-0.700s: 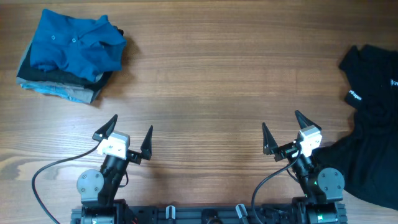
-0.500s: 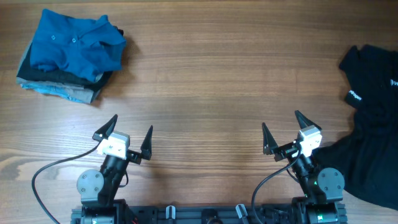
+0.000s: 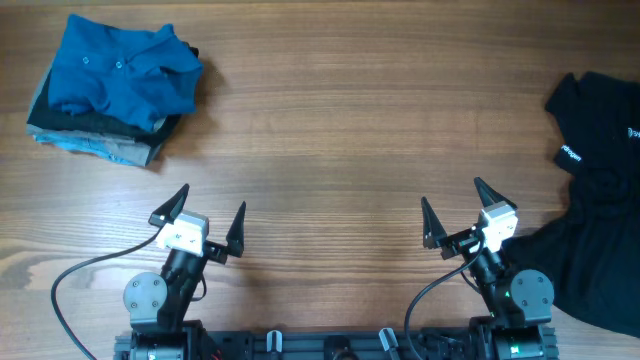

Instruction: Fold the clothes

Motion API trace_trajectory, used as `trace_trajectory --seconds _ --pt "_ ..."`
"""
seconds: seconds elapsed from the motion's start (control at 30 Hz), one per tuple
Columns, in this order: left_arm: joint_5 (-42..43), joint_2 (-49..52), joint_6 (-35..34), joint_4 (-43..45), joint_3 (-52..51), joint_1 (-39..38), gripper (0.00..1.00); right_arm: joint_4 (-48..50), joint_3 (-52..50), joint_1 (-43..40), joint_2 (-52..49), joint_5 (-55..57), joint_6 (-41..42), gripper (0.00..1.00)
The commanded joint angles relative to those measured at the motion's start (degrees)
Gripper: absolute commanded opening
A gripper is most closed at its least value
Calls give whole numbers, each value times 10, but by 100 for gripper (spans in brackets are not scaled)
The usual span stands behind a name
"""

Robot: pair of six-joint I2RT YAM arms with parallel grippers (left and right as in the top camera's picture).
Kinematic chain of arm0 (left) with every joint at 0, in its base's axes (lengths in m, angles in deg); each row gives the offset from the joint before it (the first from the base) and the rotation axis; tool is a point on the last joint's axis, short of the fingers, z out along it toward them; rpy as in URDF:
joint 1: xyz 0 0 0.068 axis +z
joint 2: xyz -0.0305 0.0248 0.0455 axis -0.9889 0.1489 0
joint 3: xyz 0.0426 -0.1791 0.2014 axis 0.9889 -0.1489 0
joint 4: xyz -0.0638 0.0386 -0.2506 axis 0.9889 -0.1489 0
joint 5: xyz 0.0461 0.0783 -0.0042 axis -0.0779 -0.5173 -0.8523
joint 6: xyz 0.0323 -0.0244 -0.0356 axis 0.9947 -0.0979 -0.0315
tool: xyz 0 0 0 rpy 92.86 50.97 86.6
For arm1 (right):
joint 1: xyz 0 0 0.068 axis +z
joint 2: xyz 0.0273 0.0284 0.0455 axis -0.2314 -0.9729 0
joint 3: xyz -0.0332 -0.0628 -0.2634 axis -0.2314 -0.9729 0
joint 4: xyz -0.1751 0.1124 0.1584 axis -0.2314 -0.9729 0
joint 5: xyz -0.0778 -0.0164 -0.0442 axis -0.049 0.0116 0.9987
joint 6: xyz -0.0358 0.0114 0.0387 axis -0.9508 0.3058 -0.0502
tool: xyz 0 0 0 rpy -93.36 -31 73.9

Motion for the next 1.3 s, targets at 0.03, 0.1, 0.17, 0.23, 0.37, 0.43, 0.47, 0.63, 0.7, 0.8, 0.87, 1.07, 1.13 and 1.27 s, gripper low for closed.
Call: trace_trajectory --seconds 0.03,0.1,0.17,0.23,0.37,0.43,0.47,0.63,0.7,0.8,0.87,1.07,1.13,1.27 --pt "-5 -3 -3 0 -3 -3 100 1 0 1 1 1 8 100" --pt "-5 -3 -4 0 -3 -3 100 1 0 1 1 1 8 100" --pt "-5 -3 -3 0 -3 -3 100 1 0 1 1 1 8 100" --pt "-5 -3 -3 0 -3 -3 100 1 0 1 1 1 8 100" --pt "-5 -3 -3 0 -3 -3 100 1 0 1 1 1 8 100" --pt "-5 -3 -3 0 -3 -3 100 1 0 1 1 1 8 100" --pt "-5 -3 -3 0 -3 -3 100 1 0 1 1 1 8 100" --pt "-5 -3 -3 0 -3 -3 100 1 0 1 1 1 8 100" --pt "-5 -3 -3 7 -3 -3 100 1 0 1 1 2 7 100" --pt "8 -3 -4 11 -3 -3 100 2 0 1 -5 -3 14 100" --pt "19 -3 -4 30 -3 -3 100 11 0 1 -6 -3 54 100" --pt "24 -2 -4 76 51 -3 100 17 45 1 -8 -3 129 100" --pt "7 10 -4 42 93 -3 100 -10 85 1 -19 -3 129 100" --pt "-36 92 -4 -104 220 -3 100 -127 202 1 -121 -3 153 100"
